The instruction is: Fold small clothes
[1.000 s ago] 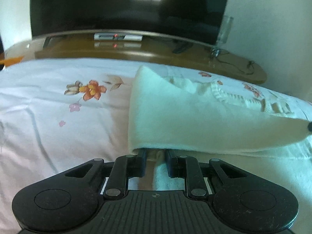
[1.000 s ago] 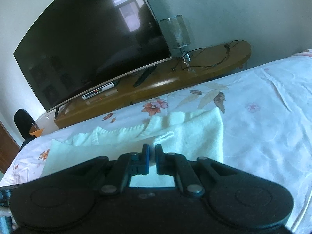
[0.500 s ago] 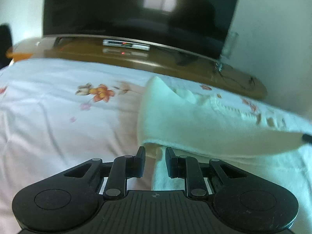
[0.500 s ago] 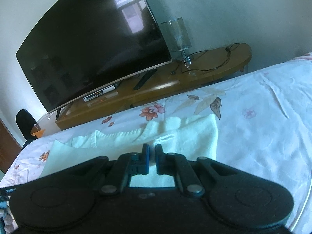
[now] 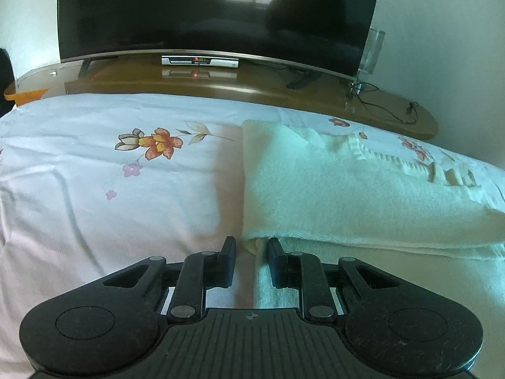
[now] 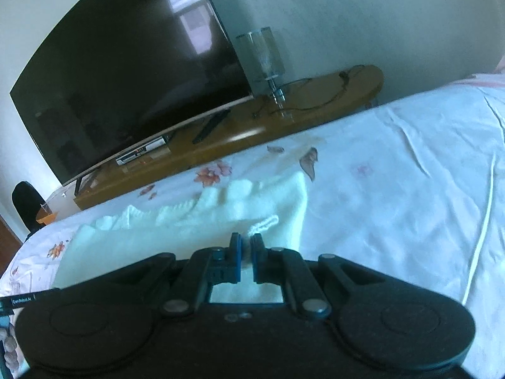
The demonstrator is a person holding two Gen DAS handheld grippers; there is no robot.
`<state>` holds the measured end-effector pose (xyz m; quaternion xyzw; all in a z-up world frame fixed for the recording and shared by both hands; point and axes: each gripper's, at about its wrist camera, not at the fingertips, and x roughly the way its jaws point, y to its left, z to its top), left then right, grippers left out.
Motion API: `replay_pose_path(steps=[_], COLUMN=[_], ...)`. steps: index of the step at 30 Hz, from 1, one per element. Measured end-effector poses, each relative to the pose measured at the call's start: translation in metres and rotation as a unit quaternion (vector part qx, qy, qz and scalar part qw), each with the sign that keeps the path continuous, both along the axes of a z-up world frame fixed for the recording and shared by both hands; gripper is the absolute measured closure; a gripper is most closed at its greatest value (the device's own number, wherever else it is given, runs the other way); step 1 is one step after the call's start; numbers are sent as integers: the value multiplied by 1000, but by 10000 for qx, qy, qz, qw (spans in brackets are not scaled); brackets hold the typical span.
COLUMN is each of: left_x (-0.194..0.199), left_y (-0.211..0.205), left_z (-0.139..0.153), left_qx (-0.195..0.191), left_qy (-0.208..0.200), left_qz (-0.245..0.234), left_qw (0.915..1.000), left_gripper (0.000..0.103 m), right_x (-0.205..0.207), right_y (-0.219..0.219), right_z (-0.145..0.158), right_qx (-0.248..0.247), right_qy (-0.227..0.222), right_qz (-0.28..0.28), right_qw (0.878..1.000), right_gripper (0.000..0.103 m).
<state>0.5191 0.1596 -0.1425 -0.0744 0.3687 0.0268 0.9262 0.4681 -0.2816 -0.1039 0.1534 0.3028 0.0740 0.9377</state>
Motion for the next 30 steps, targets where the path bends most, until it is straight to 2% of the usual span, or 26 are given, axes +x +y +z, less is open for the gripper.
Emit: replay_pose_path(steps=[4, 6, 7, 12, 15, 16, 19, 21, 23, 25, 30], left_x=[0, 0, 0, -1, -1, -1, -1, -1, -1, 0, 0], left_y=[3, 1, 1, 2, 3, 3, 3, 3, 3, 3, 7], left_z=[-1, -1, -1, -1, -1, -1, -1, -1, -1, -1, -1], left_qx=[-94, -31, -23, -46, -49, -49, -39, -34, -42, -47, -119], left_qy=[-7, -8, -7, -16, -22, -19, -14, -11, -5, -1, 1], left_qz=[41, 10, -2, -43, -63, -66, -82, -100, -109, -126, -145], left_qw=[9999, 10000, 10000, 10000, 10000, 10000, 10000, 9999, 9999, 9999, 9998], left_gripper=[82, 82, 82, 82, 82, 82, 82, 82, 82, 82, 82], right_x=[-4, -5, -5, -7, -9, -8, -1, 4, 12, 13, 0], right_y=[4, 1, 0, -10, -12, -13, -8, -2, 5, 12, 15], right_z=[-4, -8, -9, -12, -10, -10, -13, -17, -24, -25, -8], right_qx=[-179, -162, -190, -87, 99, 154, 148, 102, -100, -352, -485], right_qy=[51, 88, 110, 174, 164, 136, 217, 237, 422, 409, 78], right_qz=[73, 14, -42, -126, -69, -105, -22, 118, 226, 248, 193], right_qw=[9998, 9998, 9997, 9997, 9998, 9997, 9997, 9996, 9988, 9982, 9986], right_gripper=[95, 96, 101, 101, 81, 78, 77, 79, 89, 96, 97])
